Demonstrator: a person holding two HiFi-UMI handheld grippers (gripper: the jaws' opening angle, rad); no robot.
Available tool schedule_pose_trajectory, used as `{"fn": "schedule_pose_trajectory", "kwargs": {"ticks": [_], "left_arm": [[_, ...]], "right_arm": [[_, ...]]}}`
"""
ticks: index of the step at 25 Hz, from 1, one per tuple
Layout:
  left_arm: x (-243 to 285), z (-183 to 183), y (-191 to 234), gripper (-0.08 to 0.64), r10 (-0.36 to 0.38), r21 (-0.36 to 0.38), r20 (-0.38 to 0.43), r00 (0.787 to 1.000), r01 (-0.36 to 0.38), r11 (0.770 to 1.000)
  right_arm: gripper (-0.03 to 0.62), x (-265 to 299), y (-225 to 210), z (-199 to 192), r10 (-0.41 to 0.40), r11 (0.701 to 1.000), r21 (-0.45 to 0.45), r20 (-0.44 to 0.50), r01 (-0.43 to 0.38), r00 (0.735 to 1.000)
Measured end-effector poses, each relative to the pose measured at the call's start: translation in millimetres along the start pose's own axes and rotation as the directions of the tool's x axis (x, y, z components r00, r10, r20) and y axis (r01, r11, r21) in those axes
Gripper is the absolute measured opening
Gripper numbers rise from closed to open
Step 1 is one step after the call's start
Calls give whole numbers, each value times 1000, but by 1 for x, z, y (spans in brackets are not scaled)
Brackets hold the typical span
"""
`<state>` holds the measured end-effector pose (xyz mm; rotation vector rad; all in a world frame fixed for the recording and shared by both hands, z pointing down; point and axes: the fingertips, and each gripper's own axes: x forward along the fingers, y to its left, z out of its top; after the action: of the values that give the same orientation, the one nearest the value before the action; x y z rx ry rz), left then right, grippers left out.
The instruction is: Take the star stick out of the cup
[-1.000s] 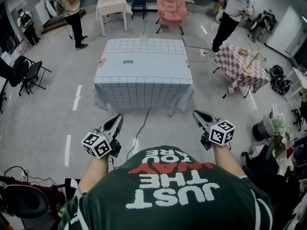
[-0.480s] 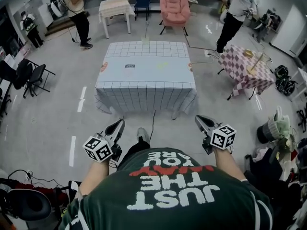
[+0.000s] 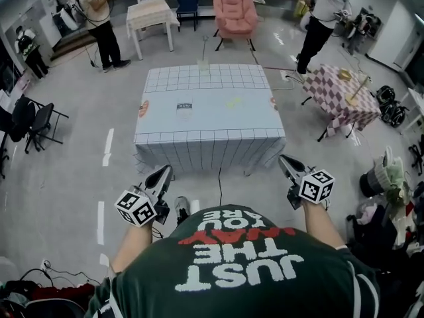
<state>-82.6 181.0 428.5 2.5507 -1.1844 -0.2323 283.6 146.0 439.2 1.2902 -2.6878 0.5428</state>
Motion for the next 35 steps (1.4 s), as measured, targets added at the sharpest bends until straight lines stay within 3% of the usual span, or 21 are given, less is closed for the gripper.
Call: {"fn": "schedule_pose_trajectory", "kwargs": {"ticks": [3, 7, 13, 19, 28, 32, 35], "left_arm": [[16, 13, 67, -2, -13, -12, -19, 1000, 13, 1000], [6, 61, 164, -2, -49, -13, -43, 998, 48, 999], [28, 116, 256, -2, -98, -2, -29, 995, 98, 995], [118, 105, 247, -2, -137, 11, -64, 989, 138, 990], [151, 137, 316, -2, -170, -8, -65, 983, 170, 985], [199, 139, 328, -2, -130, 8, -70, 989, 131, 991], [247, 134, 325, -2, -61, 18, -76, 995, 63, 998]], "right_arm": [[32, 69, -7, 18, -36, 999, 10, 37, 36, 999], [32, 169, 31, 58, -75, 997, 8, 40, 75, 996], [32, 258, 45, 106, -115, 993, -8, 56, 115, 992], [32, 267, -34, 119, -125, 992, 5, 43, 125, 991], [34, 337, -21, 139, -132, 991, -15, -4, 132, 991], [34, 370, -52, 148, -69, 997, -25, -9, 68, 998], [34, 388, -94, 156, -5, 1000, -20, -13, 5, 1000]]}}
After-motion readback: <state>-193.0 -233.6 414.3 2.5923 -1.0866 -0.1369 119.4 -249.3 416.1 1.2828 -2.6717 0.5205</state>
